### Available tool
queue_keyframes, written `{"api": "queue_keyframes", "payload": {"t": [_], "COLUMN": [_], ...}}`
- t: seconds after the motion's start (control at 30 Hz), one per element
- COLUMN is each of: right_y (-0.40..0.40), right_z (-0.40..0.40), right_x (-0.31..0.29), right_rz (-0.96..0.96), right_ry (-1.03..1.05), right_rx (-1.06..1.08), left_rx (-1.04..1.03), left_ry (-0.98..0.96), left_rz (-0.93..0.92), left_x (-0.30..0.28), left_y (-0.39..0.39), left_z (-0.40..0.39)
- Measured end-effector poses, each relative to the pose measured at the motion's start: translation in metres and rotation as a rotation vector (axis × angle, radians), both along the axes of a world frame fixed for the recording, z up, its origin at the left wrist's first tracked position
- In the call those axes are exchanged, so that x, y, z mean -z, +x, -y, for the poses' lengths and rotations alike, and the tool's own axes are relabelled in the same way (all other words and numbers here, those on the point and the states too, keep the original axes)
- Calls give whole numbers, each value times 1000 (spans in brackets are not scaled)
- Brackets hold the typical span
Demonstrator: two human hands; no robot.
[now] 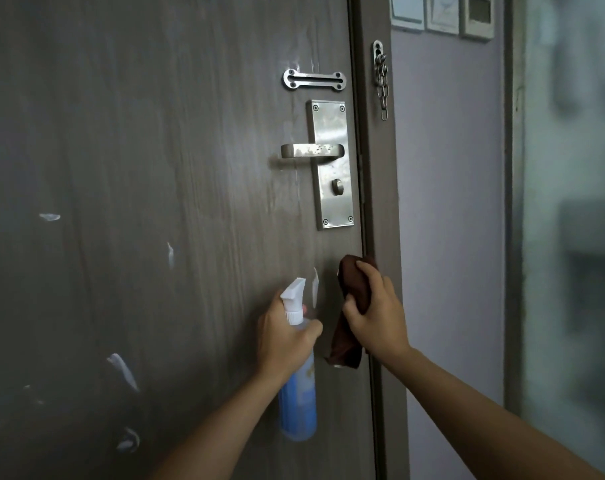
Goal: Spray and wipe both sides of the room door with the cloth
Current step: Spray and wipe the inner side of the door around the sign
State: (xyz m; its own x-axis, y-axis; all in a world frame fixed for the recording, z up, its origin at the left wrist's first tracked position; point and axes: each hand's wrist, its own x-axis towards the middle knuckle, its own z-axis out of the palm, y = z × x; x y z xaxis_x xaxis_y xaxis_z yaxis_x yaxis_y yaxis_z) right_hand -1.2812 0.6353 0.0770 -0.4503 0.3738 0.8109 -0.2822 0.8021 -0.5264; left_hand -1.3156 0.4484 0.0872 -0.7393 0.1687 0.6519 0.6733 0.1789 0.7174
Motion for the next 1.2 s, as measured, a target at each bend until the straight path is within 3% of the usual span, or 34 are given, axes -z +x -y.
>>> {"api": "queue_keyframes", "payload": {"t": [0.37, 0.77, 1.0, 1.2], "right_y": [2, -3, -19, -63], "right_z": [-11, -13, -14, -1], "right_x": [2, 14, 1, -20], "right_rz": [26, 44, 29, -108], "right_ry": [15, 61, 90, 118], "right_rx": [1, 7, -49, 146], "left_rx": [5, 16, 44, 24], "left_ry": [-26, -94, 32, -35], "left_rz": [107, 106, -131, -88], "left_x": [27, 42, -17, -56], "left_y": [-4, -1, -35, -54], "left_z": [-4, 3, 38, 64]}}
